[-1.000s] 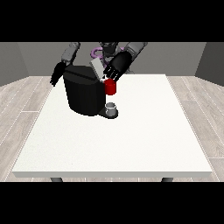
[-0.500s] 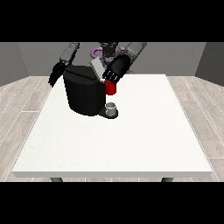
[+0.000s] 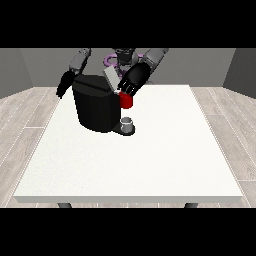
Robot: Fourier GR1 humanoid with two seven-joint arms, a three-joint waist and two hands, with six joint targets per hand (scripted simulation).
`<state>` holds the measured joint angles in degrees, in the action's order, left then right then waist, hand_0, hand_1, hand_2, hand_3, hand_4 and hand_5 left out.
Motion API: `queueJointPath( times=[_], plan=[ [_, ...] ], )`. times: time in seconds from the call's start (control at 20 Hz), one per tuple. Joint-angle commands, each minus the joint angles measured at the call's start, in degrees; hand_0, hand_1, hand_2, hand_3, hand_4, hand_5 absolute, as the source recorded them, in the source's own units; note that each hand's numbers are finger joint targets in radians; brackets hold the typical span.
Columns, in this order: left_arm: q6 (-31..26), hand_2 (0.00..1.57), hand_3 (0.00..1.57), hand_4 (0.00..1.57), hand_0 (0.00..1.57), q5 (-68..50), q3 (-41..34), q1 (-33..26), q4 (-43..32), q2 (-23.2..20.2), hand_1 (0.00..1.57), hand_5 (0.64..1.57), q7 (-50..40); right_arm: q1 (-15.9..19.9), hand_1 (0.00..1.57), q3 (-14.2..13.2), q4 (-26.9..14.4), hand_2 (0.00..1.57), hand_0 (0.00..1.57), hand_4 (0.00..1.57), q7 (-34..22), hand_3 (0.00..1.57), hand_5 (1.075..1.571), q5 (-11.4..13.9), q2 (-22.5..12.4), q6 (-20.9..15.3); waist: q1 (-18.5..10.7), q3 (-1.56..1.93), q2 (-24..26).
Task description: Insert the coffee pod into the coffee machine and close the lid
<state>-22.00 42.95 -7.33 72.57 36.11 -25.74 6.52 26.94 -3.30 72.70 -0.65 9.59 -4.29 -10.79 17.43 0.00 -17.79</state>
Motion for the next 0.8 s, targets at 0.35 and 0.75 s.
queueJointPath(
  times=[0.35,0.75],
  plan=[
    [3.3,1.22,1.09,0.0,1.21,5.7,4.4,0.8,1.2,-0.1,1.21,1.571,0.1,-0.1,0.0,-0.9,-1.9,0.0,0.0,0.0,1.9,0.0,1.571,0.1,-0.1,-0.9,-0.4,0.04,-0.9],
    [3.9,1.14,0.98,0.0,1.12,5.0,2.2,1.1,-1.4,-2.5,1.12,1.571,3.6,-1.6,0.0,1.8,1.5,0.0,0.0,0.0,1.2,0.0,1.571,1.1,2.0,-1.5,1.7,0.02,-1.9]
  ],
)
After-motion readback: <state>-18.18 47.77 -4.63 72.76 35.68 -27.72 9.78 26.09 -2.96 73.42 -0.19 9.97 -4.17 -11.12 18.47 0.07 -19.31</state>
